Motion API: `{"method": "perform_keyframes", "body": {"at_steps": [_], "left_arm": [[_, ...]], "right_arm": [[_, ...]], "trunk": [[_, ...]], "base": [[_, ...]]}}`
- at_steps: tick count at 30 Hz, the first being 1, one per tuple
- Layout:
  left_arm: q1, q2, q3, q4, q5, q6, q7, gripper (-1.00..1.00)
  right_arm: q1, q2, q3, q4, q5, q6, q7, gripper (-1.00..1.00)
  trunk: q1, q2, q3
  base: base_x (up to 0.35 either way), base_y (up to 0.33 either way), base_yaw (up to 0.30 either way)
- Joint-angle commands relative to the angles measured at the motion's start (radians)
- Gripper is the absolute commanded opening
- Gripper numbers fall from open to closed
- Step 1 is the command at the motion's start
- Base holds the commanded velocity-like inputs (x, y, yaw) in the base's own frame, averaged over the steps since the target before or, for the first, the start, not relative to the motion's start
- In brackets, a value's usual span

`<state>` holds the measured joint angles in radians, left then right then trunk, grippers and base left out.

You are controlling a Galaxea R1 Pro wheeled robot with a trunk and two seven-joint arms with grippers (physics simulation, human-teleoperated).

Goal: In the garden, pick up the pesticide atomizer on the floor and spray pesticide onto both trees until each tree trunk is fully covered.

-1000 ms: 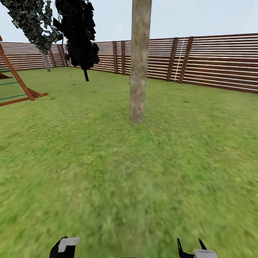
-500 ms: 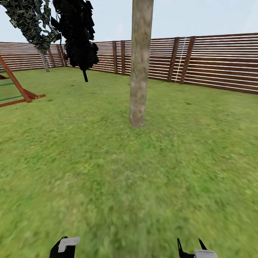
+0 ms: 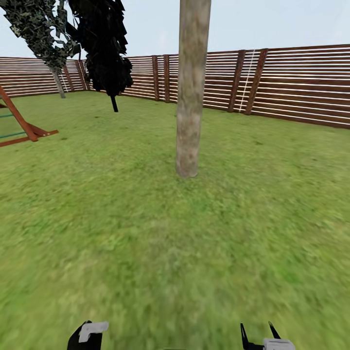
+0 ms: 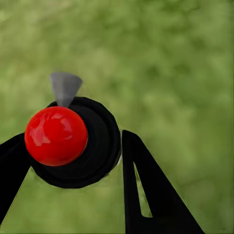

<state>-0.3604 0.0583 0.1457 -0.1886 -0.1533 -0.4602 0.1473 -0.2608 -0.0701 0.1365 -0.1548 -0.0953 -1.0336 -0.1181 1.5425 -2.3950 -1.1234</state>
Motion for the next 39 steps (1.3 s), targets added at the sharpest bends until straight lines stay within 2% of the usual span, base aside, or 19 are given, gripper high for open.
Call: {"method": "perform_keyframes", "body": {"at_steps": [1, 13, 22, 39], "left_arm": [[0.000, 0.000, 0.000, 0.000, 0.000, 0.000, 0.000, -1.00], [0.000, 0.000, 0.000, 0.000, 0.000, 0.000, 0.000, -1.00], [0.000, 0.000, 0.000, 0.000, 0.000, 0.000, 0.000, -1.00], [0.000, 0.000, 0.000, 0.000, 0.000, 0.000, 0.000, -1.00]], "right_arm": [[0.000, 0.000, 0.000, 0.000, 0.000, 0.000, 0.000, 1.00], [0.000, 0.001, 0.000, 0.000, -0.001, 0.001, 0.000, 1.00], [0.000, 0.002, 0.000, 0.000, -0.001, 0.001, 0.000, 1.00], [0.000, 0.003, 0.000, 0.000, -0.001, 0.000, 0.000, 1.00]], "trunk": [[0.000, 0.000, 0.000], [0.000, 0.000, 0.000], [0.000, 0.000, 0.005], [0.000, 0.000, 0.005]], "base": [[0.341, 0.000, 0.000], [0.341, 0.000, -0.008], [0.341, 0.000, -0.201], [0.341, 0.000, -0.006]]}}
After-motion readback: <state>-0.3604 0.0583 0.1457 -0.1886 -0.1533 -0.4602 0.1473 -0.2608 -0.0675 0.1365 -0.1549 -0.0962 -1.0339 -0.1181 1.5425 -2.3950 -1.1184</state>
